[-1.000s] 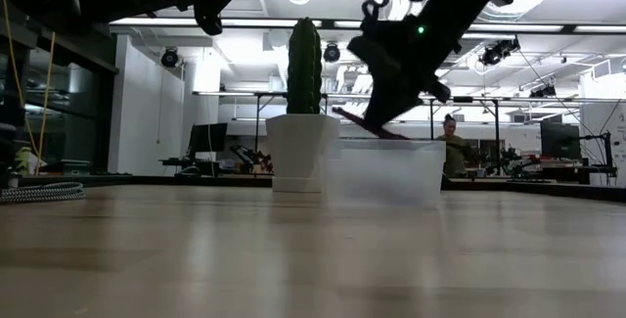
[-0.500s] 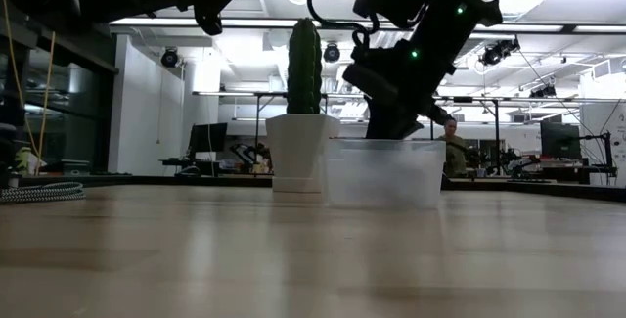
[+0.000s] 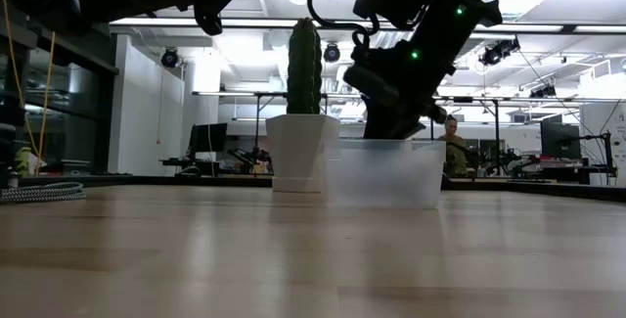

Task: Pick and place USB-C Cables
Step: Put the white black charger cable into the transparent bin

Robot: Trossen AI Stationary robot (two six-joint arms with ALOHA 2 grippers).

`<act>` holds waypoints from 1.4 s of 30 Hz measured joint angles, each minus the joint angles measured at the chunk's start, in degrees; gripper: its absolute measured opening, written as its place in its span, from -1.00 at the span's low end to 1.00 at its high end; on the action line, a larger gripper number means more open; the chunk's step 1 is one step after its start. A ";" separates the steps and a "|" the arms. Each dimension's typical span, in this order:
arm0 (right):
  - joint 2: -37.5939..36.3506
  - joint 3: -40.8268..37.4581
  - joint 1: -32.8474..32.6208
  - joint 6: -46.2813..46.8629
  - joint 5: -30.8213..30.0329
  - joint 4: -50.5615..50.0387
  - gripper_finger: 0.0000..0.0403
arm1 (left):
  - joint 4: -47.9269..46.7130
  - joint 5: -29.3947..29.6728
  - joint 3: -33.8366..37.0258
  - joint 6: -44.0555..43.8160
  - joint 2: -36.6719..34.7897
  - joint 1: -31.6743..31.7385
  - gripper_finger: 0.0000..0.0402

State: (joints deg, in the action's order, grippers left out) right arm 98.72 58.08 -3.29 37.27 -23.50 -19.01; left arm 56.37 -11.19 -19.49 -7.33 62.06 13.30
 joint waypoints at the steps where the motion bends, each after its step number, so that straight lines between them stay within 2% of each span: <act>1: 0.00 -0.02 0.00 -0.83 -0.53 0.09 -0.58 | 0.01 -0.01 0.00 0.00 0.00 0.01 0.01; 9: -0.85 -0.04 -0.02 -10.93 -3.42 1.20 -0.31 | 0.00 -0.01 0.00 0.00 0.00 0.00 0.01; 12: -3.51 -0.04 -0.58 -12.54 -3.87 -2.38 -0.19 | -0.02 -0.02 0.00 0.00 0.00 0.01 0.01; 14: -5.48 -0.12 -1.75 -11.89 -7.45 -6.52 -0.13 | -0.35 -0.12 0.00 0.00 0.00 0.00 0.01; 18: -10.99 -3.36 -5.88 -6.28 -20.98 -13.49 -0.09 | -1.52 -0.12 0.00 0.00 0.01 0.01 0.01; 22: -19.34 -11.05 -10.12 0.27 -24.39 -14.66 -0.08 | -1.48 -0.12 0.00 0.00 0.02 0.00 0.01; 25: -27.18 -19.78 -12.59 1.22 -24.97 -6.75 -0.08 | -1.21 -0.10 0.00 0.00 0.01 0.00 0.01; 28: -35.14 -29.40 -13.49 -5.07 -23.03 9.12 -0.08 | -0.95 -0.07 0.00 0.00 0.01 0.01 0.01; 33: -44.19 -43.75 -12.11 -25.08 -11.07 47.32 -0.08 | -0.87 0.03 0.00 0.00 0.00 0.02 0.01; 35: -46.12 -47.60 -11.43 -30.48 -6.52 59.36 -0.08 | -1.06 0.01 0.00 0.00 0.00 0.00 0.01; 38: -48.13 -50.90 -10.93 -34.07 -3.07 68.00 -0.08 | -1.30 0.01 0.00 0.00 0.00 0.01 0.01; 42: -49.81 -51.54 -10.95 -34.73 -3.23 66.30 -0.08 | -1.50 0.01 0.00 0.00 0.00 0.02 0.01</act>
State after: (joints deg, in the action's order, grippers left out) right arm 48.90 6.55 -14.24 2.55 -26.73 47.30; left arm 54.87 -11.18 -19.49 -7.33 62.06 13.32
